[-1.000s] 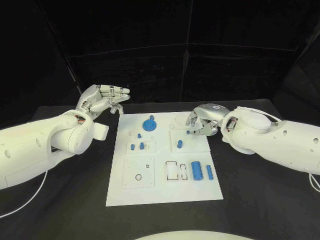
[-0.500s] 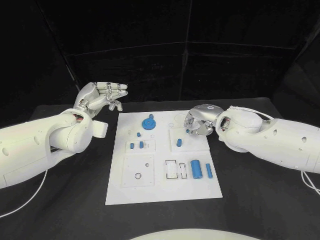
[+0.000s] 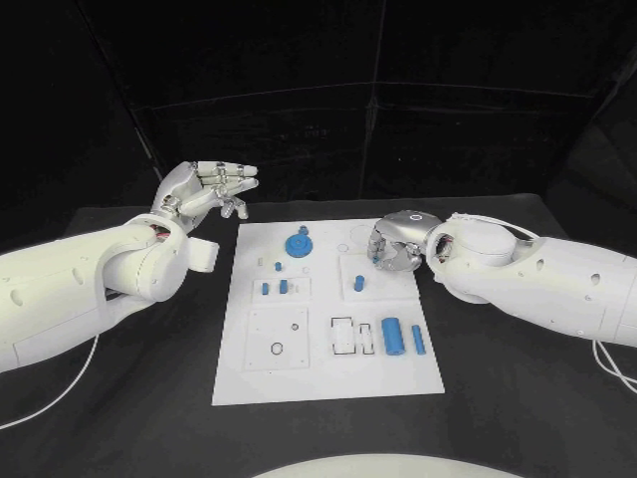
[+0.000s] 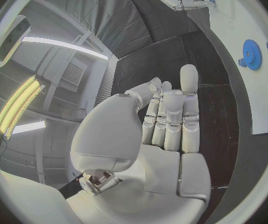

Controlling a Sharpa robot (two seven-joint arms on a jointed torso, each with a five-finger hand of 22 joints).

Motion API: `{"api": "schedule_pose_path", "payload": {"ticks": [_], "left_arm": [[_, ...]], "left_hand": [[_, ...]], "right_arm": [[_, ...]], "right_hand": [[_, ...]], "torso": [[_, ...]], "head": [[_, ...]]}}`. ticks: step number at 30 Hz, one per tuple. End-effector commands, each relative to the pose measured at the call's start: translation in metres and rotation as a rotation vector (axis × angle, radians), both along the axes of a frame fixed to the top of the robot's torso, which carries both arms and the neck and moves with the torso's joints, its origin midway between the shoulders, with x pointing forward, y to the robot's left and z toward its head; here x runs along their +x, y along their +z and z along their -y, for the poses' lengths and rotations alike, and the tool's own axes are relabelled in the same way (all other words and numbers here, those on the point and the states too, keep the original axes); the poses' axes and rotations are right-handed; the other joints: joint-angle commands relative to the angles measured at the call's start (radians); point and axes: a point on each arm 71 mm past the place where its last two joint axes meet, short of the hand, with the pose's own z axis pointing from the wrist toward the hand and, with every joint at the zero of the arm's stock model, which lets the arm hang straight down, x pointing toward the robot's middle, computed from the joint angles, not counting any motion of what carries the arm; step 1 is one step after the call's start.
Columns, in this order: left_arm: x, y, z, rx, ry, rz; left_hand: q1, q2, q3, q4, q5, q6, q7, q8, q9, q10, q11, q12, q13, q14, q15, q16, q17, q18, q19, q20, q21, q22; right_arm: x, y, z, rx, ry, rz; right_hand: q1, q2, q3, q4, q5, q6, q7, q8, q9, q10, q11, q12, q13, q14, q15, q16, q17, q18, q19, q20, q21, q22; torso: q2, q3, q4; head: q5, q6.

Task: Assemble the parts on the task board

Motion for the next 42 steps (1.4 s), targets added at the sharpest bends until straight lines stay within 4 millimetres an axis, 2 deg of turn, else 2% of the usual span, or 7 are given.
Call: {"api": "schedule_pose_path", "payload": {"ticks": [1,6,7,9,17,28,42], "left_arm": [[0.0,0.002,0.002,-0.015,-0.018,0.009],[0.0,0.002,0.002,-0.017,-0.022,0.008],[0.0,0.001,0.003,-0.018,-0.025,0.006],[0.0,0.001,0.003,-0.018,-0.029,0.003],[0.0,0.001,0.004,-0.019,-0.037,-0.007],[0.0,0.0,0.005,-0.02,-0.047,-0.014],[0.0,-0.001,0.006,-0.02,-0.05,-0.017]], "left_hand": [[-0.012,-0.002,-0.003,0.006,0.003,-0.003,0.008,-0.002,-0.001,-0.003,0.004,0.001,0.0,-0.006,0.004,0.004,0.0,0.011,-0.008,0.001,-0.002,-0.002],[-0.013,-0.003,-0.003,0.006,0.003,-0.006,0.009,-0.004,-0.002,-0.006,0.005,0.0,0.0,-0.009,0.005,0.002,-0.006,0.011,-0.009,0.002,-0.003,-0.002],[-0.015,-0.003,-0.004,0.007,0.003,-0.009,0.01,-0.005,-0.002,-0.01,0.006,-0.001,-0.001,-0.015,0.006,-0.004,-0.019,0.011,-0.01,0.002,-0.004,-0.003],[-0.018,-0.004,-0.004,0.006,0.001,-0.017,0.015,-0.009,-0.002,-0.023,0.011,-0.004,-0.002,-0.082,0.013,-0.074,-0.134,0.011,-0.035,0.007,-0.022,-0.011],[-0.017,-0.005,-0.011,0.001,0.003,-0.025,0.025,-0.011,-0.001,-0.052,0.026,-0.008,-0.009,-0.186,0.027,-0.177,-0.211,0.011,-0.123,0.022,-0.097,-0.054],[-0.022,-0.003,-0.018,0.004,0.003,-0.026,0.026,-0.01,-0.001,-0.055,0.027,-0.007,-0.009,-0.187,0.029,-0.191,-0.226,0.011,-0.128,0.025,-0.108,-0.064],[-0.023,-0.003,-0.019,0.004,0.003,-0.026,0.026,-0.01,-0.001,-0.056,0.028,-0.007,-0.009,-0.187,0.029,-0.191,-0.227,0.011,-0.129,0.026,-0.109,-0.065]], "right_arm": [[0.001,-0.003,0.0,-0.026,0.0,-0.017],[0.001,-0.006,0.0,-0.031,-0.004,-0.026],[0.001,-0.007,0.0,-0.032,-0.005,-0.029],[0.001,-0.007,0.0,-0.035,-0.007,-0.032],[0.001,-0.009,-0.001,-0.037,-0.014,-0.022],[0.001,-0.005,-0.001,-0.011,-0.014,0.03],[-0.006,0.004,-0.002,0.049,0.004,0.095]], "right_hand": [[-0.002,0.006,0.011,-0.001,-0.007,0.011,0.001,-0.005,0.001,0.009,0.0,-0.002,-0.003,0.011,-0.006,0.007,0.002,-0.002,0.003,-0.001,0.007,0.002],[-0.003,0.004,0.025,-0.006,-0.008,0.014,0.001,-0.007,0.001,0.013,0.0,-0.003,-0.01,0.011,-0.006,0.007,0.002,-0.002,0.003,-0.001,0.009,0.003],[-0.003,0.004,0.029,-0.008,-0.008,0.015,0.002,-0.008,0.0,0.013,0.0,-0.004,-0.011,0.011,-0.007,0.008,0.003,-0.002,0.003,-0.002,0.01,0.003],[-0.004,0.003,0.033,-0.009,-0.009,0.016,0.002,-0.009,0.0,0.014,-0.001,-0.004,-0.013,0.011,-0.007,0.008,0.003,-0.002,0.003,-0.002,0.01,0.004],[-0.003,0.013,0.078,-0.028,-0.035,0.039,-0.005,-0.006,0.003,0.039,-0.006,0.0,-0.022,0.014,-0.012,0.018,0.015,-0.004,0.011,-0.005,0.023,0.022],[-0.021,0.035,0.18,-0.069,-0.097,0.078,-0.014,-0.001,0.004,0.077,-0.017,0.004,-0.026,0.021,-0.021,0.039,0.033,-0.015,0.041,-0.014,0.068,0.086],[-0.034,0.027,0.197,-0.079,-0.103,0.082,-0.013,-0.003,0.003,0.081,-0.017,0.001,-0.026,0.02,-0.021,0.034,0.023,-0.016,0.046,-0.015,0.077,0.098]], "torso": [[0.0,-0.0002,0.0004],[0.0,0.0001,-0.0007],[0.0,-0.0001,-0.0005],[0.0,-0.0002,0.0],[0.0,0.0,-0.0006],[0.001,0.0002,-0.0006],[0.0,-0.0008,-0.0004]], "head": [[-0.001,-0.001],[-0.001,0.0],[-0.001,0.0],[-0.002,0.0],[-0.003,-0.001],[-0.002,-0.001],[-0.004,0.001]]}}
